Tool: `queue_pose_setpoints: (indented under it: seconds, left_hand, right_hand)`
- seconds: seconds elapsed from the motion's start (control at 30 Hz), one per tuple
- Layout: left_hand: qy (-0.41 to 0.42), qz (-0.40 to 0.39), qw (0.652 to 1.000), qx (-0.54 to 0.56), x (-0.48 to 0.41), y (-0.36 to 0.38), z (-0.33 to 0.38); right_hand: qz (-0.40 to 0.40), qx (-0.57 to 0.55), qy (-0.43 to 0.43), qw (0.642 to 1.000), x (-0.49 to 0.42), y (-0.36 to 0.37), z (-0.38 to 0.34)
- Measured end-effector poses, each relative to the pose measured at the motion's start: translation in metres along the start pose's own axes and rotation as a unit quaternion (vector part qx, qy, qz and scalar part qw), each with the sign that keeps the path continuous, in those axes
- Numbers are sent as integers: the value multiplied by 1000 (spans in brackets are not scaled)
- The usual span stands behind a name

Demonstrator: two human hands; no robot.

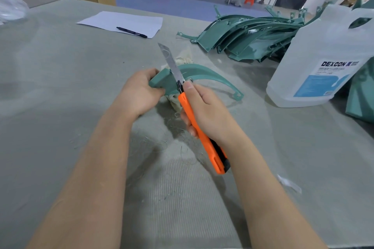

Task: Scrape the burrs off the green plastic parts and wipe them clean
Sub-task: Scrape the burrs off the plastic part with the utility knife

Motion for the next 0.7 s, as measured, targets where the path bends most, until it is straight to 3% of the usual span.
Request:
queue_pose_setpoints:
  seconds: [0.53,0.7]
  left_hand:
    - [10,-3,1000,-8,-1,1,0]
    - [22,-23,999,-10,-2,3,7]
  right_hand:
    - [-53,-45,7,998,4,0,-4]
    - [-144,-94,-11,985,11,25,-5]
Point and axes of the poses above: each hand's wrist, its own x-axis away from the middle knuckle, its own y-axis out of the palm, z = x × y, the point moved 2 cm from there along -x, towards the middle knuckle, and after that the axes turned 7 degrees about -x, right-handed, at the moved point
